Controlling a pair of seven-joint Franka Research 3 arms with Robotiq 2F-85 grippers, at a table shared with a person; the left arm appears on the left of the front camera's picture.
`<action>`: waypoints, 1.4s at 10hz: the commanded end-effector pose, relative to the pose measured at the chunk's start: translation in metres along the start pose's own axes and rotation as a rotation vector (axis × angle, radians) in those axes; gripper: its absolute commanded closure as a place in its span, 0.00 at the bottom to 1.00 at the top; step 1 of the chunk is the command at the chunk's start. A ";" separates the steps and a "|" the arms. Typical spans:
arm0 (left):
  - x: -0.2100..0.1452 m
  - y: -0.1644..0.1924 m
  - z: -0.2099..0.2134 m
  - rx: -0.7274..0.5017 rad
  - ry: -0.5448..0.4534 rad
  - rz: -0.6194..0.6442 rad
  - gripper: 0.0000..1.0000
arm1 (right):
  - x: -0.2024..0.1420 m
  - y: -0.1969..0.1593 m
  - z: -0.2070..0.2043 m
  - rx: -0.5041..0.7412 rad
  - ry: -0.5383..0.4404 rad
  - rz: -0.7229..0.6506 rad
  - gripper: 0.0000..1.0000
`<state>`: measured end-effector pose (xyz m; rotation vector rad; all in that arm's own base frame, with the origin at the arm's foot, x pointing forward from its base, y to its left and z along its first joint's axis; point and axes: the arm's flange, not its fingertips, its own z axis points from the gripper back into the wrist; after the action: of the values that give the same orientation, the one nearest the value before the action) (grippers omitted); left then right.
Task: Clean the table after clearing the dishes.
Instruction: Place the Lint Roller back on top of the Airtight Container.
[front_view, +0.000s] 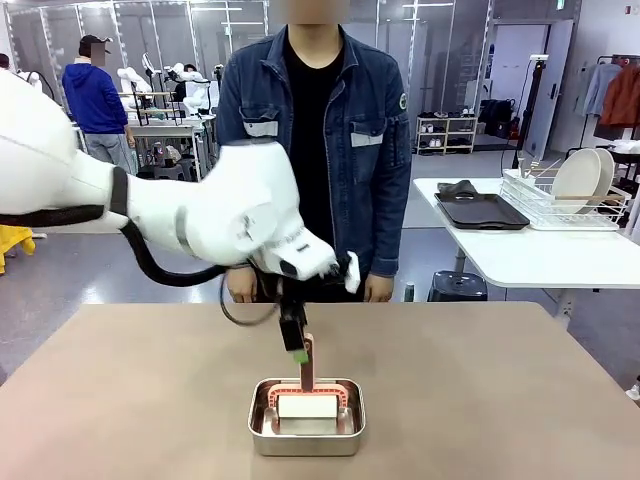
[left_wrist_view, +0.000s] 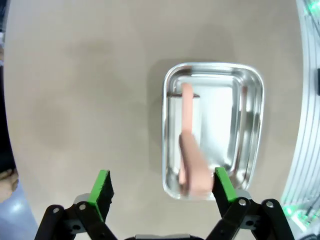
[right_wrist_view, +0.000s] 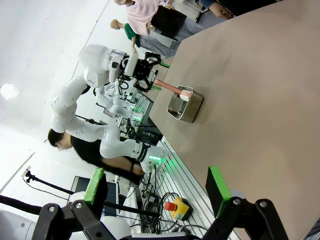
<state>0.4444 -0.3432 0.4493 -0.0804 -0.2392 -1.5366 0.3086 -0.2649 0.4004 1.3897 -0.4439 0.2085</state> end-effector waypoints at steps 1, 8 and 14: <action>-0.080 0.009 0.087 -0.120 -0.168 0.205 0.00 | -0.003 0.003 0.000 0.002 0.016 0.019 0.00; -0.406 0.015 0.132 -0.443 -0.844 0.766 0.00 | -0.003 0.003 0.000 0.002 0.016 0.019 0.00; -0.643 -0.031 0.106 -0.406 -0.948 1.245 0.00 | -0.003 0.003 0.000 0.002 0.016 0.019 0.00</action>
<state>0.3847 0.2873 0.4128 -1.0145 -0.4789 -0.2431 0.3084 -0.2650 0.4006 1.3896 -0.4444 0.2087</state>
